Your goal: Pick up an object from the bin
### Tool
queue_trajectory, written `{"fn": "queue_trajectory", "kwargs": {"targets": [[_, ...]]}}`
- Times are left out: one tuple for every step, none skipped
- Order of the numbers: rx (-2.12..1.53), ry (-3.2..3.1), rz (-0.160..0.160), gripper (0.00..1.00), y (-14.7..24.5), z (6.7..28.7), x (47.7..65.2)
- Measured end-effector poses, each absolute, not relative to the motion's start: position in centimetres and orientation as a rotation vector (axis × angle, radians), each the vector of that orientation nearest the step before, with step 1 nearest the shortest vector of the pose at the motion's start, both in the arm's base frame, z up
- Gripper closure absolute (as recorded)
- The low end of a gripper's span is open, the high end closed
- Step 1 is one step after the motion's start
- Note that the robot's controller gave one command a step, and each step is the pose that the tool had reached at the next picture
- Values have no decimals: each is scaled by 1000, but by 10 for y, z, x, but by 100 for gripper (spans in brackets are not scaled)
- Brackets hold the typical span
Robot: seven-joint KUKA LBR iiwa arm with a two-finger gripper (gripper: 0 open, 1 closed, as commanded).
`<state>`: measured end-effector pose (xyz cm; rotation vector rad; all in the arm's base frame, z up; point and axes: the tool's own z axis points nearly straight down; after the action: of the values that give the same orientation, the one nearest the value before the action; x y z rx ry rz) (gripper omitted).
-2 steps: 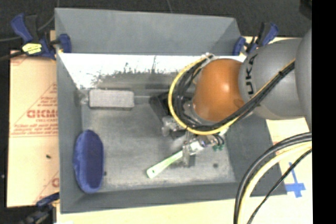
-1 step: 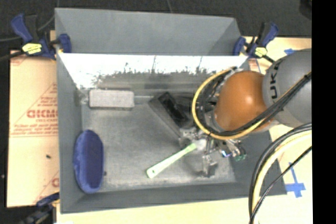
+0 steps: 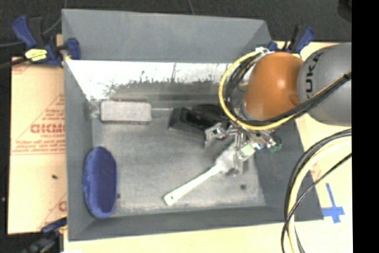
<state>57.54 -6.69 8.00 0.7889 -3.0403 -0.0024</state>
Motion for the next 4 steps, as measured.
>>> {"fn": "queue_trajectory", "kwargs": {"targets": [[192,-3145,0,100,-90,79,476],[195,-3145,1,100,-90,79,476],[610,-3092,3,100,-124,103,524],[851,-3042,6,100,-133,95,523]]}}
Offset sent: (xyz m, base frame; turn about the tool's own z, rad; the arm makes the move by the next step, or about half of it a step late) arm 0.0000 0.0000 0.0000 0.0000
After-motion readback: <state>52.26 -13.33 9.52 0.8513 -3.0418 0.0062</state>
